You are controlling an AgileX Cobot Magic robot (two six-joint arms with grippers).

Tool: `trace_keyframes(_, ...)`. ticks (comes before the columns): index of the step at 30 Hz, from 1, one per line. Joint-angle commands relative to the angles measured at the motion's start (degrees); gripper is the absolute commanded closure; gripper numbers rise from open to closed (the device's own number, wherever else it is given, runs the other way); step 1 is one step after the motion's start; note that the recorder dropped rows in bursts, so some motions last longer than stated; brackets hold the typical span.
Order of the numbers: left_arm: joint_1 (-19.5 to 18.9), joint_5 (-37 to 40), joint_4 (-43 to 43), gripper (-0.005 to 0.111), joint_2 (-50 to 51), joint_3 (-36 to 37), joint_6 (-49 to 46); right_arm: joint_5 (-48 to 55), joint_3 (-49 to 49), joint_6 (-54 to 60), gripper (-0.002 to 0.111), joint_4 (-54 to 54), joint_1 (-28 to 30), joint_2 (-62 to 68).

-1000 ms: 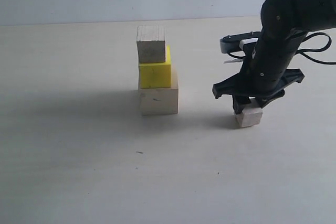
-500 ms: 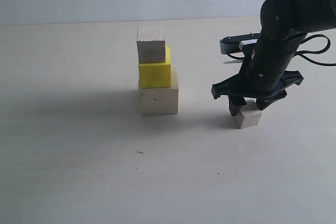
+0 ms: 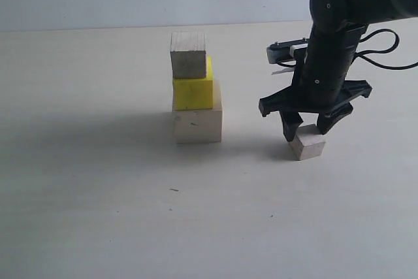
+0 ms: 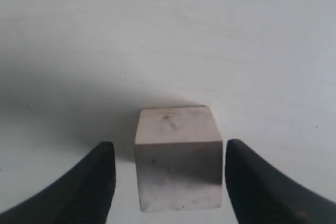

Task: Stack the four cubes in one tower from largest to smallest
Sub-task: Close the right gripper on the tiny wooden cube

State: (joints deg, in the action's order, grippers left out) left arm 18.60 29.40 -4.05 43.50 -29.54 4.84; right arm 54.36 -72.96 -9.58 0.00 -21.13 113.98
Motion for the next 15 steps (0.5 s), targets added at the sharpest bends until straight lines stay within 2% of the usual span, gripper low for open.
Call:
trace_keyframes(1, 0.33, -0.75, 0.52, 0.107, -0.39, 0.21, -0.06, 1.29, -0.61, 0.58, 0.049, 0.00, 0.25, 0.07)
trace_keyframes(15, 0.33, -0.75, 0.52, 0.107, -0.39, 0.21, -0.06, -2.15, -0.61, 0.58, 0.049, 0.00, 0.25, 2.45)
